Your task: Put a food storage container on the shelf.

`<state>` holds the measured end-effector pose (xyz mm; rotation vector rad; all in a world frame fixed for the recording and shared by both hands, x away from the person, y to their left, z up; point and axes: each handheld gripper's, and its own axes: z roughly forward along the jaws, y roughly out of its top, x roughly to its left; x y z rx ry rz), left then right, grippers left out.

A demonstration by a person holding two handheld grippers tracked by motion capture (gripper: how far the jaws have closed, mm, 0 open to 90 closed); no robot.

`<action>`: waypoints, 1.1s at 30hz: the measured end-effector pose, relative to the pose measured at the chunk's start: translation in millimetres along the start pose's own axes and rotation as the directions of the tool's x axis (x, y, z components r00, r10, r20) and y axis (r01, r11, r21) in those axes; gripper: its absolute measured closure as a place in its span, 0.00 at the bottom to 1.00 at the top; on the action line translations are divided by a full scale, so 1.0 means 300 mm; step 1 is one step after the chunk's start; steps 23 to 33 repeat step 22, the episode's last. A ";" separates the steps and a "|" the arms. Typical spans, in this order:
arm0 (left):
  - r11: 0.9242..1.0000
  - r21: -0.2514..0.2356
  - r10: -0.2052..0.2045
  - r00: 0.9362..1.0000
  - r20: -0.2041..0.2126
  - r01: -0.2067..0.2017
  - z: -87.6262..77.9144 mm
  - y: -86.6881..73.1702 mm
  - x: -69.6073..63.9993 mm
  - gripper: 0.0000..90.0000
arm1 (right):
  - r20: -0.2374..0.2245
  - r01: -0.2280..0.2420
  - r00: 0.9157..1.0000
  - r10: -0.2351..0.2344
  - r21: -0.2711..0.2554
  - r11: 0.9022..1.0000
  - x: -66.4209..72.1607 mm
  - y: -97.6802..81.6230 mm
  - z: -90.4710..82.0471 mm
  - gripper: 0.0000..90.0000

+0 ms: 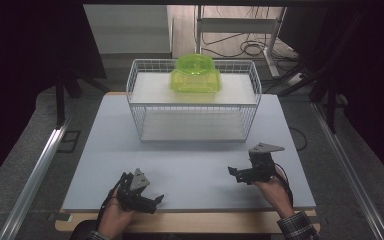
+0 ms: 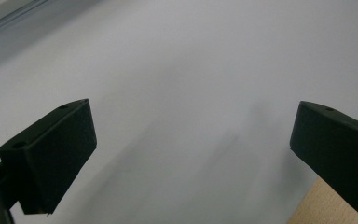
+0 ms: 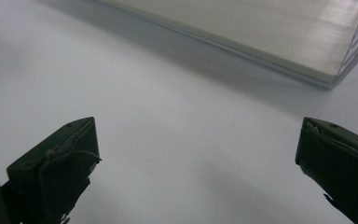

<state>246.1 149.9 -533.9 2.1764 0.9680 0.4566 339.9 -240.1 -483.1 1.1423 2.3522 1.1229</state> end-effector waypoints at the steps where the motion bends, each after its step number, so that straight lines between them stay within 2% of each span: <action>1: 1.000 0.002 0.000 1.000 0.001 0.000 0.001 0.000 0.000 0.00 | 0.000 0.000 1.000 0.000 0.004 1.000 -0.001 -0.008 0.002 0.00; 13: 1.000 0.021 0.006 1.000 0.007 -0.006 0.010 -0.003 -0.006 0.00 | -0.005 -0.003 1.000 0.003 0.053 0.999 -0.001 -0.083 0.027 0.00; 20: 1.000 0.029 0.010 1.000 0.004 -0.010 0.013 -0.003 -0.007 0.00 | -0.004 0.033 0.999 -0.033 0.110 0.993 0.016 -0.115 0.053 0.00; 33: 0.999 0.032 0.008 1.000 0.000 -0.008 0.016 -0.002 -0.006 0.00 | -0.001 0.041 0.999 -0.041 0.114 0.993 0.017 -0.116 0.056 0.00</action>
